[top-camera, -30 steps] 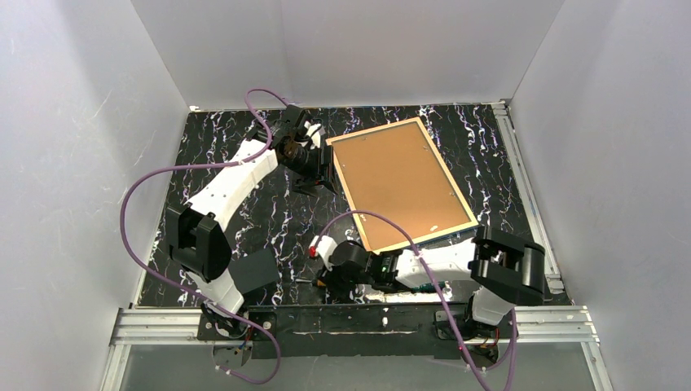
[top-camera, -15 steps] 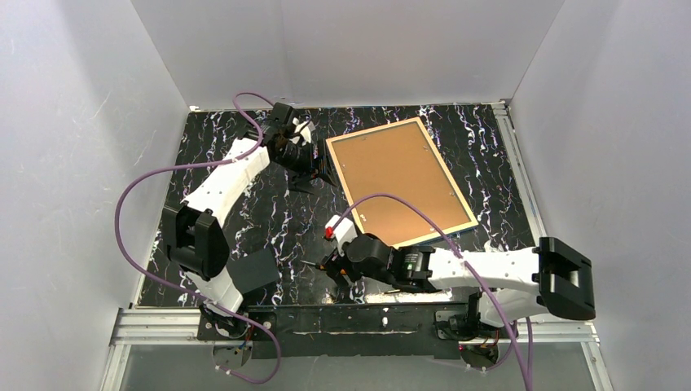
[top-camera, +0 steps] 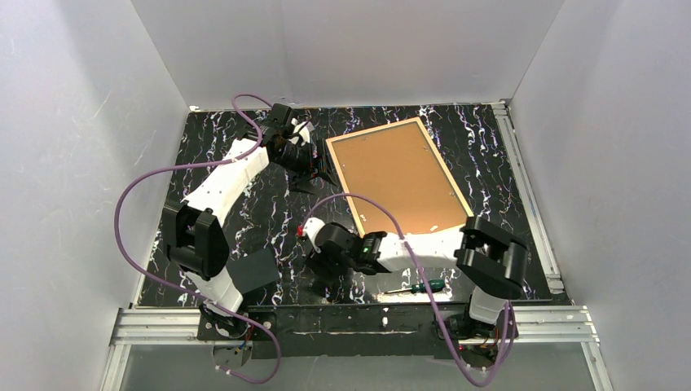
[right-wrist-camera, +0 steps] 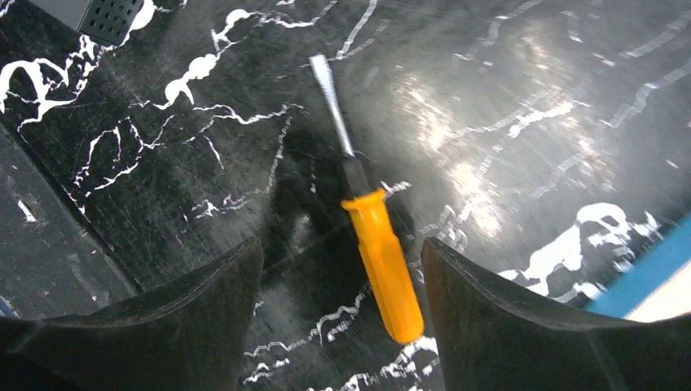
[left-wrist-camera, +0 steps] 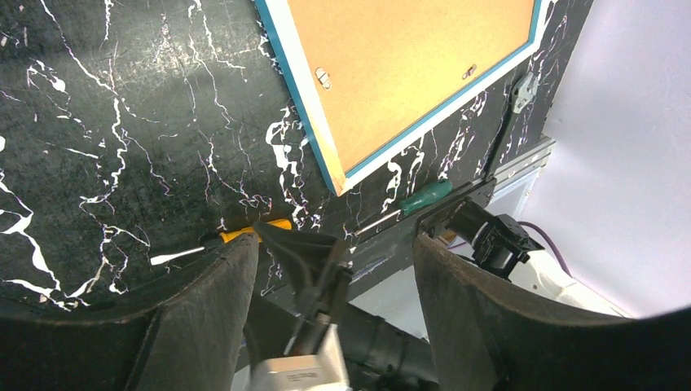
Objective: Take the photo out of the frame
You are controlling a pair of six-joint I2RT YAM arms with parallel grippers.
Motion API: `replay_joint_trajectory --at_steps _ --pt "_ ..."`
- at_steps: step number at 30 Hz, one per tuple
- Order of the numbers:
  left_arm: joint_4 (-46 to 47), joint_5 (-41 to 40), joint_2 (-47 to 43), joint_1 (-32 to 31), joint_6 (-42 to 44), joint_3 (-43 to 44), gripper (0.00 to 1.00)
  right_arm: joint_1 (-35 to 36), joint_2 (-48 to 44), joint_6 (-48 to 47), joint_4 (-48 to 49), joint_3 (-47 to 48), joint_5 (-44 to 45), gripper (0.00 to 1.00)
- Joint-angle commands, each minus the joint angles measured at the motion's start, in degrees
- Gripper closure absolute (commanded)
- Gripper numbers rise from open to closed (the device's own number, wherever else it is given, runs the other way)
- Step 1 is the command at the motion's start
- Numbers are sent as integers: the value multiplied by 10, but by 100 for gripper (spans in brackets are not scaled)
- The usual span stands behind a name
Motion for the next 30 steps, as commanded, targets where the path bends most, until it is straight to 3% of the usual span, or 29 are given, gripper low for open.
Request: replay_joint_trajectory --at_steps 1,10,17,22,30 --pt "-40 20 -19 2 2 -6 31 -6 47 -75 -18 44 -72 25" --pt "-41 19 -14 5 5 -5 31 2 62 -90 -35 18 -135 61" --pt "-37 23 -12 6 2 -9 31 46 21 -132 -47 -15 -172 72" --pt "-37 22 -9 6 2 -10 31 64 19 -150 -77 -16 -168 71" --pt "-37 22 -3 6 1 -10 31 64 16 -142 -54 -34 -90 41"
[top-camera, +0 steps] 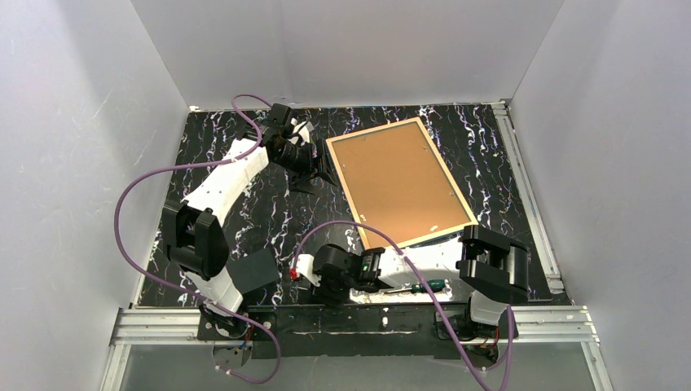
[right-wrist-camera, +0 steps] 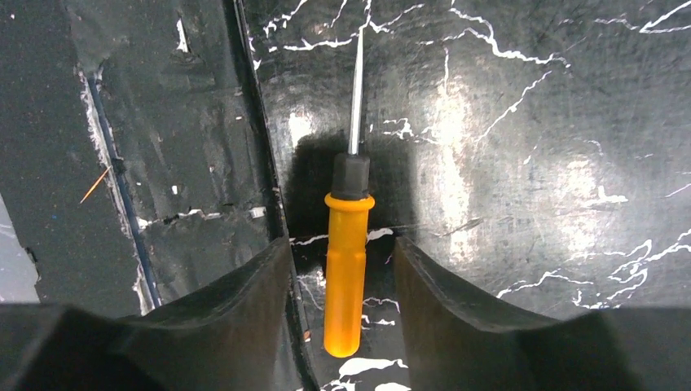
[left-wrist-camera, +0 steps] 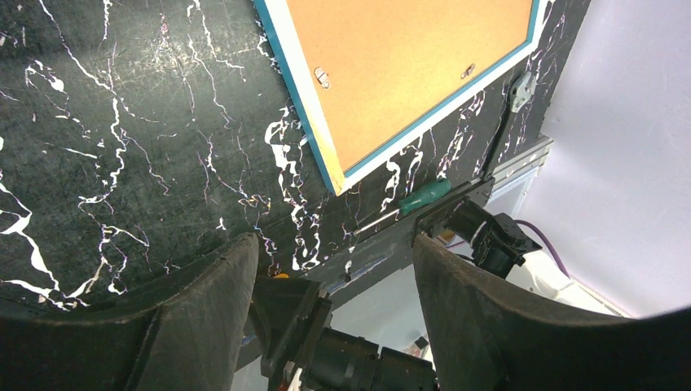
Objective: Take the photo out of the frame
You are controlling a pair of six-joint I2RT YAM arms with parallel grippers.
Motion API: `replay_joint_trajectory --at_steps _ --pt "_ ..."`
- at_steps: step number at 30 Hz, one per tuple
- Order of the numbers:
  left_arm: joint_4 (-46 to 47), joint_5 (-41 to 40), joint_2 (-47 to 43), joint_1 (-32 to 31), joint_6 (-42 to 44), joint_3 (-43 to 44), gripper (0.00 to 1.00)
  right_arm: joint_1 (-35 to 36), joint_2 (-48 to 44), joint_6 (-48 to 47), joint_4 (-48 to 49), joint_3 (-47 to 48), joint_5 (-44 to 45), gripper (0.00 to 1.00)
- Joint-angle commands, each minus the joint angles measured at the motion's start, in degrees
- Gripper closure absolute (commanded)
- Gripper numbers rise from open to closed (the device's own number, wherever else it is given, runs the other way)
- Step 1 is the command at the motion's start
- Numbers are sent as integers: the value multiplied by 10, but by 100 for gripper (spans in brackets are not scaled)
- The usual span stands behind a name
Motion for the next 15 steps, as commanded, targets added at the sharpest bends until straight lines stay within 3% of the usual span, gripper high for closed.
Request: replay_joint_trajectory --at_steps 1,9,15 --pt "-36 20 -3 3 0 -9 31 0 0 6 -27 -24 53 39" --pt "-37 14 0 3 -1 -9 31 4 -69 59 -40 -17 87 26" --pt "-75 -51 -3 13 -24 0 31 3 -171 186 -91 -18 246 19"
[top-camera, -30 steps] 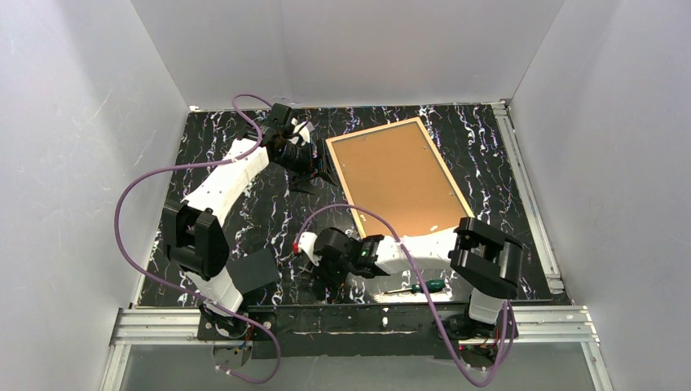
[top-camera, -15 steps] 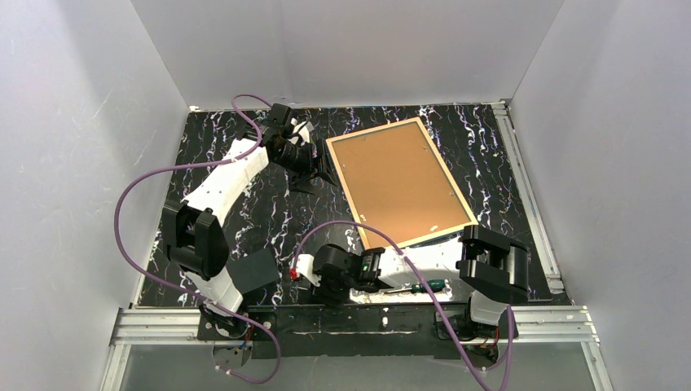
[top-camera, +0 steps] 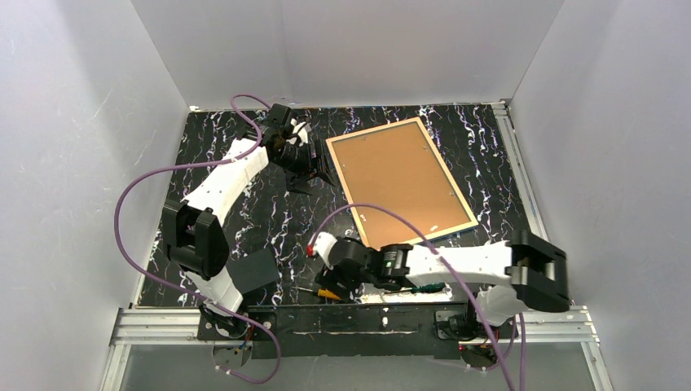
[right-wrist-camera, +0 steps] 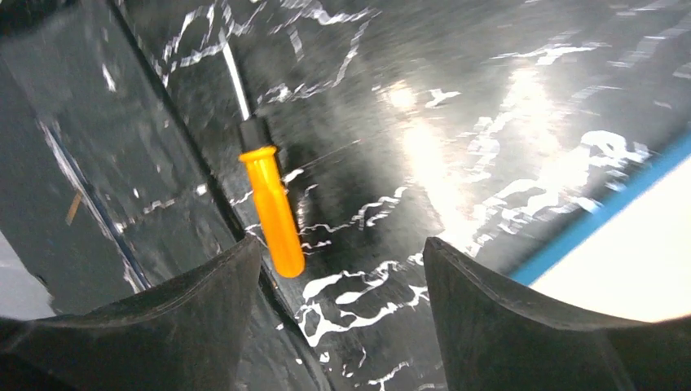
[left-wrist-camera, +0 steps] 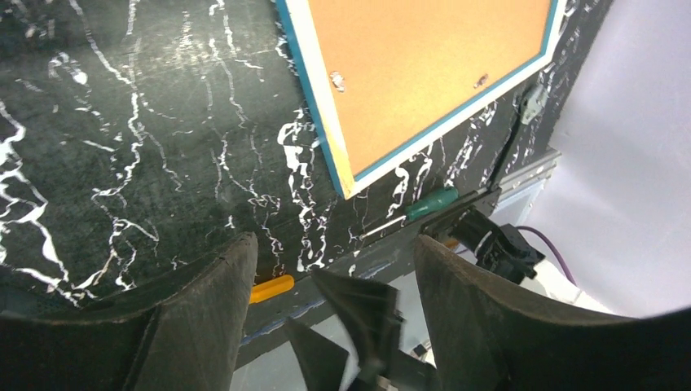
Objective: Take the photo out of the frame
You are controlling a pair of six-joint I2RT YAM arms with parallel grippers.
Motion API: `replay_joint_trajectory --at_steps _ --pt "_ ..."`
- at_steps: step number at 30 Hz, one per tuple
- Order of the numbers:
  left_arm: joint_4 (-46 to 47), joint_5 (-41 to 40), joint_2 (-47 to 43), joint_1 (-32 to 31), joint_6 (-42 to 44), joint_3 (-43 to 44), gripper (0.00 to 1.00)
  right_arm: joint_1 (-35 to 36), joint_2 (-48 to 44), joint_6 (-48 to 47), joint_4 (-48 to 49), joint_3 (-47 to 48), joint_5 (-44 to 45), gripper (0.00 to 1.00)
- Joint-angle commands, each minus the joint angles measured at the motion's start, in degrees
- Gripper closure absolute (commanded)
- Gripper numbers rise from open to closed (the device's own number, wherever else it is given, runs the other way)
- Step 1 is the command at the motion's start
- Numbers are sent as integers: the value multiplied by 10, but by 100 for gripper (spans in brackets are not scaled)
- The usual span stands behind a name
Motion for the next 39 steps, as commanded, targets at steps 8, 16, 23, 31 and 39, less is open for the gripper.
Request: replay_joint_trajectory --at_steps 8,16,23,31,39 --pt "-75 -94 -7 40 -112 -32 7 -107 -49 330 -155 28 193 16" --pt "4 34 61 57 -205 -71 2 -136 63 327 -215 110 244 27" --pt "150 113 95 61 -272 -128 13 -139 154 300 -215 155 257 38" --pt "256 138 121 59 -311 -177 20 -151 161 305 -154 111 215 67" --pt "393 172 161 36 -369 -216 18 -152 91 289 -119 81 202 99"
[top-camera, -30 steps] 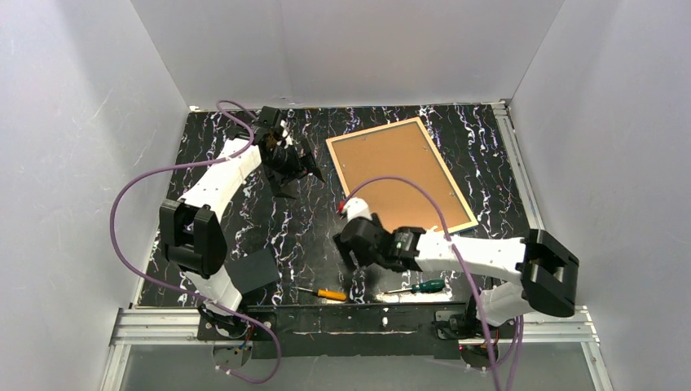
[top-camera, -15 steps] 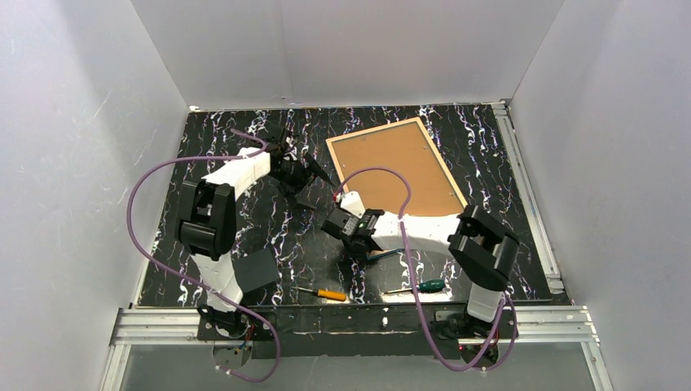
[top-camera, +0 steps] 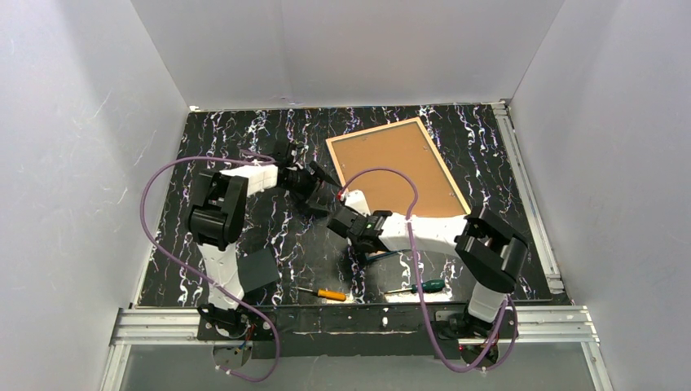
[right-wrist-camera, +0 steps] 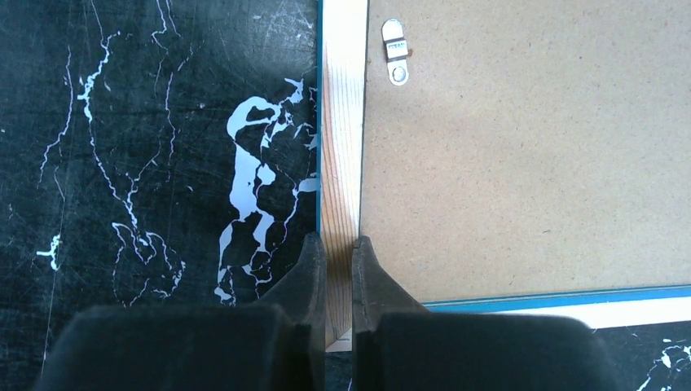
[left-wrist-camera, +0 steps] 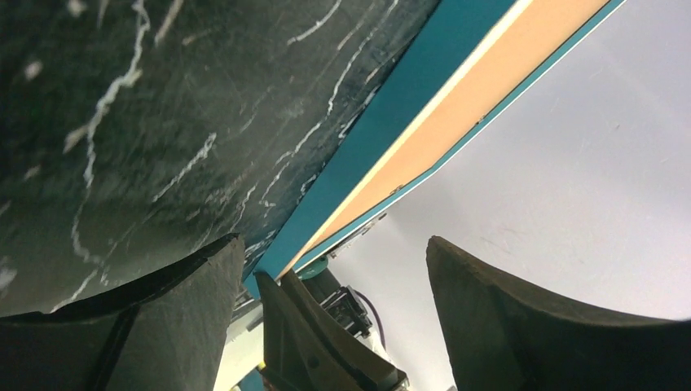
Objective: Take the photo out of the frame
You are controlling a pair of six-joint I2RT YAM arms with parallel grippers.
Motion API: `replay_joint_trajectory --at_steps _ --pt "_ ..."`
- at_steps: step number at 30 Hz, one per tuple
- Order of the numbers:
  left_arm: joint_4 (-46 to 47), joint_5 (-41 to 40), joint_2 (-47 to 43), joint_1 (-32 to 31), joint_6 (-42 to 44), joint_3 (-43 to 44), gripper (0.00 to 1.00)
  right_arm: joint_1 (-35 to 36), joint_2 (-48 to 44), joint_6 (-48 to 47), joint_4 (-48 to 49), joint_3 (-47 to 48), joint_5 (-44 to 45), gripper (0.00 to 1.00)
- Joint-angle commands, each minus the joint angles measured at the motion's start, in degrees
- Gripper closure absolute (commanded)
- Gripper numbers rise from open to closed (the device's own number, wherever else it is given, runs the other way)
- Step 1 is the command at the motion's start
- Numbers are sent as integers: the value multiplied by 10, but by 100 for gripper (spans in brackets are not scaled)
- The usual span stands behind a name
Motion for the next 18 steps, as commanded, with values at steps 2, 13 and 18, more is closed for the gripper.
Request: replay_joint_trajectory --at_steps 2,13,18 --pt "53 42 13 -23 -32 -26 18 -5 -64 -9 43 -31 -29 99" --pt "264 20 0 -51 -118 -115 24 -28 -163 -3 86 -46 -119 99" --pt "318 -1 -14 -62 -133 -138 33 -35 -186 4 77 -44 -132 99"
